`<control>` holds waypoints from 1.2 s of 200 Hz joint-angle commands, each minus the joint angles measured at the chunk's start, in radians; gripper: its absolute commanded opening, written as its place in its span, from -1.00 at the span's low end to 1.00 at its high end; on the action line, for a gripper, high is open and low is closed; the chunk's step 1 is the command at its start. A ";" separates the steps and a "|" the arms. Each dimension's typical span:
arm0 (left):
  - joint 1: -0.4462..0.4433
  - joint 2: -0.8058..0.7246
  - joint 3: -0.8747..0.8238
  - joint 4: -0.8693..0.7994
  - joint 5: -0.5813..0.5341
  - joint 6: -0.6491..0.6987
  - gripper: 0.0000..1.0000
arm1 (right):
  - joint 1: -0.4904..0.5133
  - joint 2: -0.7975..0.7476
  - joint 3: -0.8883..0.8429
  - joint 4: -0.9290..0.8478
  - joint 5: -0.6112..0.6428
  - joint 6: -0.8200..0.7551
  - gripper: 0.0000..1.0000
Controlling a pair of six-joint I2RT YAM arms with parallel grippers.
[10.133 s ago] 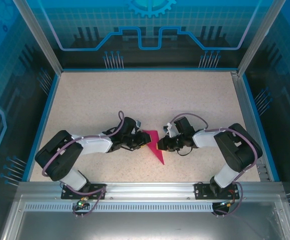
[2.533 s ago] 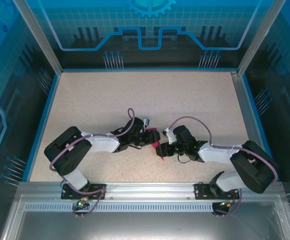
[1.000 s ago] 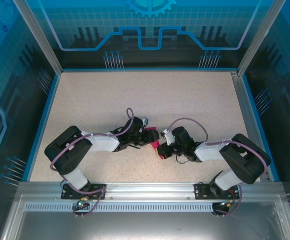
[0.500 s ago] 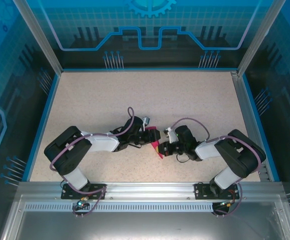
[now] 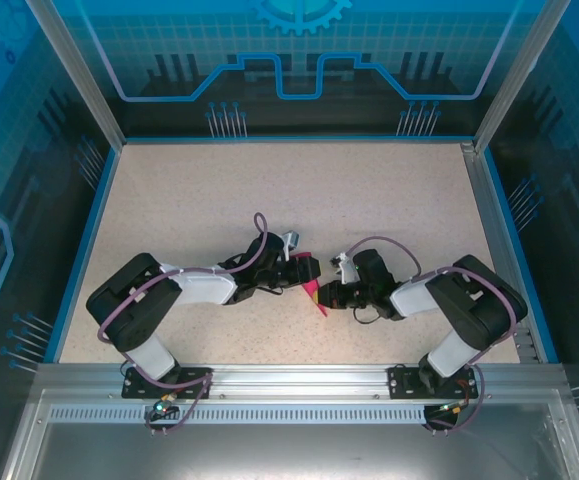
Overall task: Fold a paper plane with a square sheet of paper (pick it up from the middle)
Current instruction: Fold the wing for the fifth time at the center of the table.
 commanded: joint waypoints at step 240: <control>0.009 0.218 0.057 -0.003 0.005 0.042 -0.02 | -0.052 -0.113 0.075 -0.369 -0.021 0.002 -0.64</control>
